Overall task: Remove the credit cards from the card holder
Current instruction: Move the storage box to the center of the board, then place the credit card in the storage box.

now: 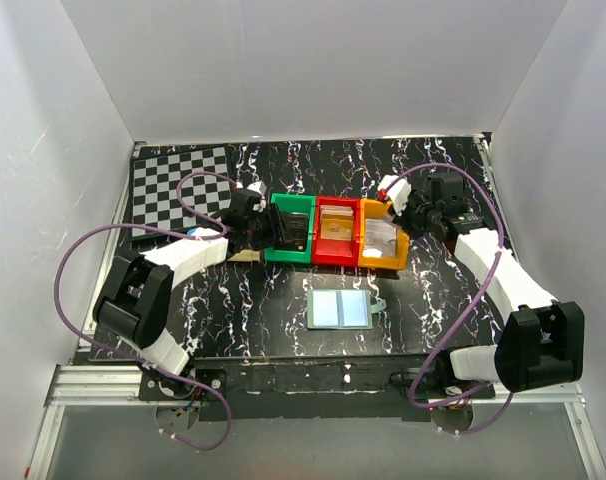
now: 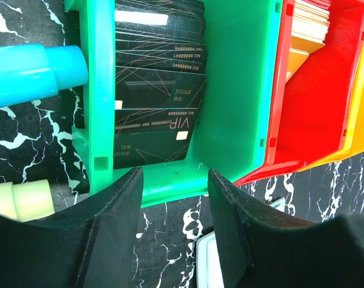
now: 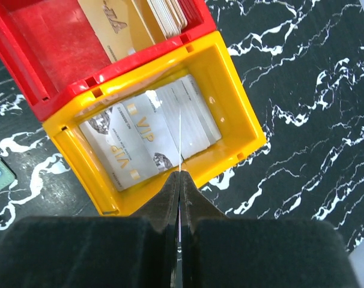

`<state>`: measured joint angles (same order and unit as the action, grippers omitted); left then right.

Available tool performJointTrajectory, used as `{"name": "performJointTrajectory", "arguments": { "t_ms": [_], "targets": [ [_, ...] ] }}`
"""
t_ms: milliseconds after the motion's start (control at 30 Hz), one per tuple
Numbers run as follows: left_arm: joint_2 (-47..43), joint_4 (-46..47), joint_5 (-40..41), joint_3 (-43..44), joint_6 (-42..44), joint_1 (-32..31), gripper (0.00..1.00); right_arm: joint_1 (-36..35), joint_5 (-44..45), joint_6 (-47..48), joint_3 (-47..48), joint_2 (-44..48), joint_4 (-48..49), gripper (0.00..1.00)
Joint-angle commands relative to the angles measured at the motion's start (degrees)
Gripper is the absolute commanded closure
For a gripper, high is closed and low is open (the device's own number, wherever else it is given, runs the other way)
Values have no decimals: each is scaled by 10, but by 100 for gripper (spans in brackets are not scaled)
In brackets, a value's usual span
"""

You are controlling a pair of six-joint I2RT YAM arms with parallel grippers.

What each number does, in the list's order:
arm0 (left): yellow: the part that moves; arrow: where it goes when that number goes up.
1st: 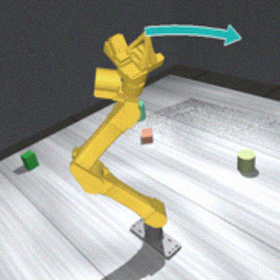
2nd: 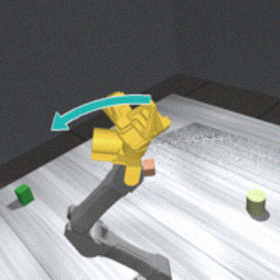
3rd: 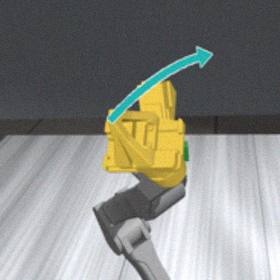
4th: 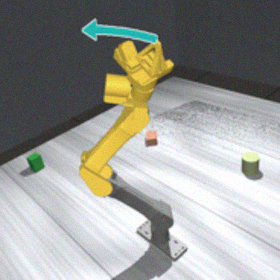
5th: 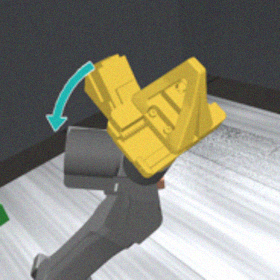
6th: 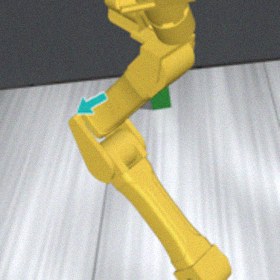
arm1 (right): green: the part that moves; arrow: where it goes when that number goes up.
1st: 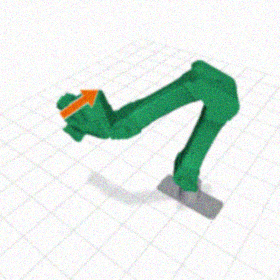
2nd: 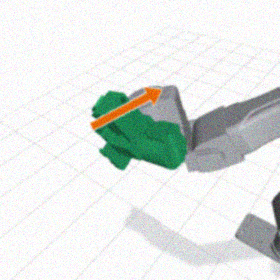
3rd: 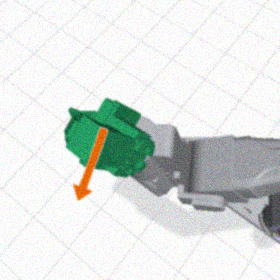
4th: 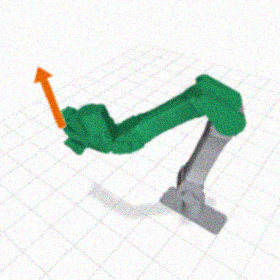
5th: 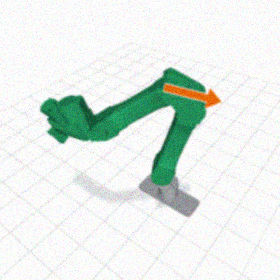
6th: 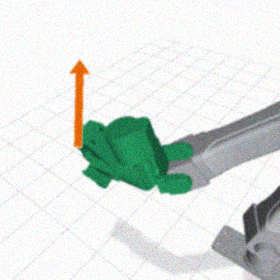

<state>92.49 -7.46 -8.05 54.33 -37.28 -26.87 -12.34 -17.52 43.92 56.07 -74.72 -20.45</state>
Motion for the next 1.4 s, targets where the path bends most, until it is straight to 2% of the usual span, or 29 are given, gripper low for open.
{"name": "performJointTrajectory", "arguments": {
  "t_ms": [0,67,167,267,600,867,1367],
  "targets": [
    [-13,-3,-13,19,12,4,52,3,-66,-31,3,25,51,99],
    [-27,10,-27,14,3,4,52,2,-87,-38,8,28,51,99],
    [-64,31,-41,0,-3,2,50,2,-121,-24,39,8,-17,99],
    [-104,39,-49,-12,-11,-3,49,2,-138,-21,37,-2,-33,99],
    [-185,53,-43,-54,-22,-9,48,2,-129,8,48,-34,-87,99],
    [-189,57,-43,-64,-20,-8,48,2,-103,63,53,-55,-143,99],
    [-179,68,-40,-70,-24,-22,48,-29,-85,108,76,-114,-174,99]
  ]
}}
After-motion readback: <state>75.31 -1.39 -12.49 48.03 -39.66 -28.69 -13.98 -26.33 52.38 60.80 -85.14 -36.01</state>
